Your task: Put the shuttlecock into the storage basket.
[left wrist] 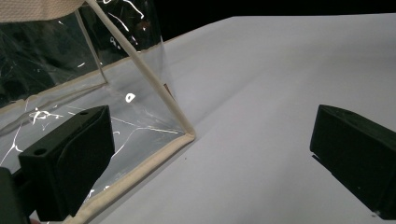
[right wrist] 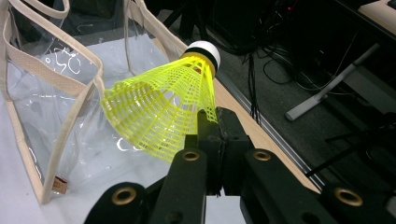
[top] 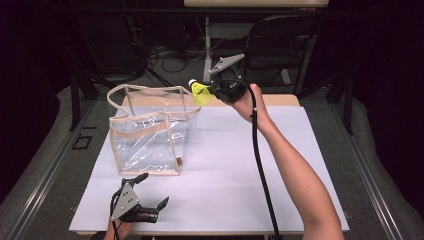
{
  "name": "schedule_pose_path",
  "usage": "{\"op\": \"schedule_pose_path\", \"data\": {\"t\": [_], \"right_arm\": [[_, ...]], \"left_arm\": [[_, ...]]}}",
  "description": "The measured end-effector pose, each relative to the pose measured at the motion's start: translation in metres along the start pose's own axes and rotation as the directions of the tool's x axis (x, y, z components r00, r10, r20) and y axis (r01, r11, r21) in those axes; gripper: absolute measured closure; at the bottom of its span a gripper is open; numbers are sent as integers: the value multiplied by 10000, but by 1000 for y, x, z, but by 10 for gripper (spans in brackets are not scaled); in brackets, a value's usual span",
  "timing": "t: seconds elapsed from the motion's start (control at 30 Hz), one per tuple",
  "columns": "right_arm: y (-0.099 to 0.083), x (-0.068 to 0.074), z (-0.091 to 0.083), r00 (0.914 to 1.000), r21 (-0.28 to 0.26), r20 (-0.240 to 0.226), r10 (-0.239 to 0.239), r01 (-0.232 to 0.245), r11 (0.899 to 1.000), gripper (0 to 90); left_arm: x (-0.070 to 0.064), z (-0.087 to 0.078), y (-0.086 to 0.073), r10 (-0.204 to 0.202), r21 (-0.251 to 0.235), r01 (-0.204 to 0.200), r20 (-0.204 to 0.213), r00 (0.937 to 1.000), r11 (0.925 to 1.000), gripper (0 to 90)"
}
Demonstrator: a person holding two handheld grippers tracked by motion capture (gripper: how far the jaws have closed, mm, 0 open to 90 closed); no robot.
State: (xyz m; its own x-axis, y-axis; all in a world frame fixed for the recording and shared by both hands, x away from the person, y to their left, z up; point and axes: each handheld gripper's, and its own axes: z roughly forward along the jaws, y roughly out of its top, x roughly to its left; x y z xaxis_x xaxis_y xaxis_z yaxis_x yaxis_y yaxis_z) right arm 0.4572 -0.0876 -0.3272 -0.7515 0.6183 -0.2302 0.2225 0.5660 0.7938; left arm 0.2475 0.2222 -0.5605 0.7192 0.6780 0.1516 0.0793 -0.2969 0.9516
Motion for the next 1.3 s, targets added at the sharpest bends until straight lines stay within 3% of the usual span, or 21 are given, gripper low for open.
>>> {"op": "schedule_pose_path", "data": {"t": [1.3], "right_arm": [[22, 17, 20, 9993, -35, -277, -269, 268, 9996, 898]], "left_arm": [[0, 0, 0, 40, 7, -40, 46, 10000, 10000, 0]]}}
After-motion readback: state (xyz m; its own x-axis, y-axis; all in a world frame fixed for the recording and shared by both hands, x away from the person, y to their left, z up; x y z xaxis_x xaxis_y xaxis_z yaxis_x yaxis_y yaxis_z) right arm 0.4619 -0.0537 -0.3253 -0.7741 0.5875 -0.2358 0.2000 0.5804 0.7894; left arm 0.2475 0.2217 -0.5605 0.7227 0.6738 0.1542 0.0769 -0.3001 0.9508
